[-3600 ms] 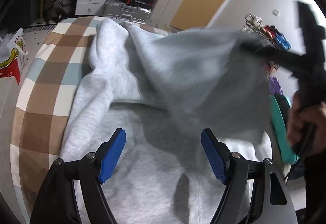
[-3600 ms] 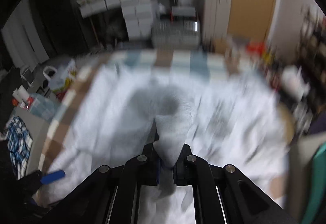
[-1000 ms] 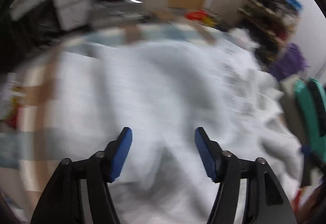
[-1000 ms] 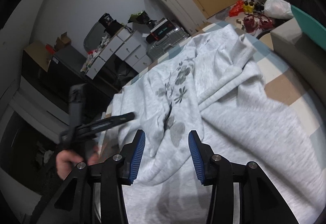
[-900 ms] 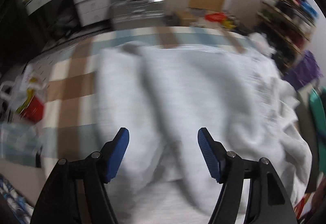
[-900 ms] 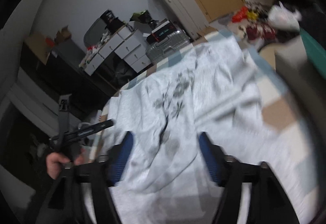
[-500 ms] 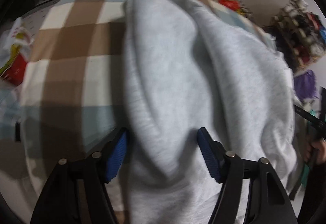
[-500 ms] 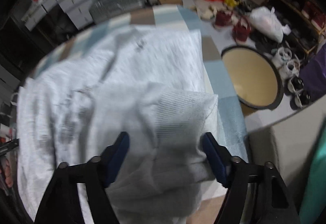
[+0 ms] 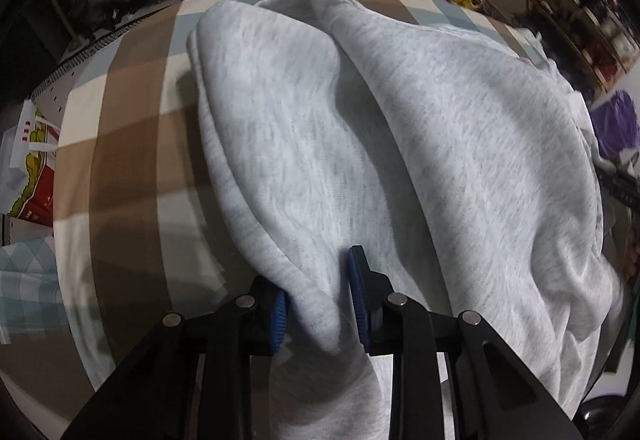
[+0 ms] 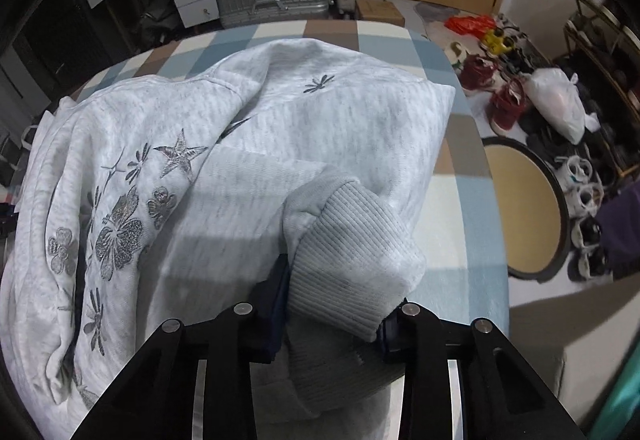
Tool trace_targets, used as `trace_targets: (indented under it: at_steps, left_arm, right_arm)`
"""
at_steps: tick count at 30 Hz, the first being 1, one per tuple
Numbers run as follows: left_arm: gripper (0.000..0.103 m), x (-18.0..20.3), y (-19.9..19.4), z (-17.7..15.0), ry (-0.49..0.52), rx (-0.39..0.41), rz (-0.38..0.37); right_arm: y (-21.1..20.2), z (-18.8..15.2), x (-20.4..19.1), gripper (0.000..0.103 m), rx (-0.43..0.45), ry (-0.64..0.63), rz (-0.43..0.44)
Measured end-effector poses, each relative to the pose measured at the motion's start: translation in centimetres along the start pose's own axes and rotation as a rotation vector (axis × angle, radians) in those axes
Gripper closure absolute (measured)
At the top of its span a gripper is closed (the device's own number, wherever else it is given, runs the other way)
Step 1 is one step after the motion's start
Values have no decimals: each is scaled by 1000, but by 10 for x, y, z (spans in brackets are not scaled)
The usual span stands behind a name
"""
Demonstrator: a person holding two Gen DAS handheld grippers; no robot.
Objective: Fold large clothes
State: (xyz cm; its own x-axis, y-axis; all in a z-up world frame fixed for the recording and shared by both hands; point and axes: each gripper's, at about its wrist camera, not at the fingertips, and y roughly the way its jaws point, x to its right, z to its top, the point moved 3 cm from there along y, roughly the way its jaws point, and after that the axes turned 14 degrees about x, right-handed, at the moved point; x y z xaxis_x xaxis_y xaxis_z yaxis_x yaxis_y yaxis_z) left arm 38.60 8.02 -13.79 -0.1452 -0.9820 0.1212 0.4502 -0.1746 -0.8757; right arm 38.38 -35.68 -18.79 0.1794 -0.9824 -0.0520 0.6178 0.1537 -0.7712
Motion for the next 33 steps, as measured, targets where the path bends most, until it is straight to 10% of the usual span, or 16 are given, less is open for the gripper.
trace_targets:
  at_steps: [8,14,19,23,33]
  left_arm:
    - [77,-10,-22,-13,-57,66,54]
    - [77,15,-89,-52,-27,104,87]
    - [75,57,-195,-97,54,377,182]
    - [31,103,-274,-137,85,593,234]
    - [21,136,-313,-187,122,724,265]
  right_arm:
    - [15,17,-3,63,23,8,-18]
    - [-46,-4,-7,55,91,-5,-5]
    - [-146,-28,-20,51,240,189,188]
    - [-220,-43,-66,45,397,136,274]
    - [-312,-119,-151,17,667,128,411]
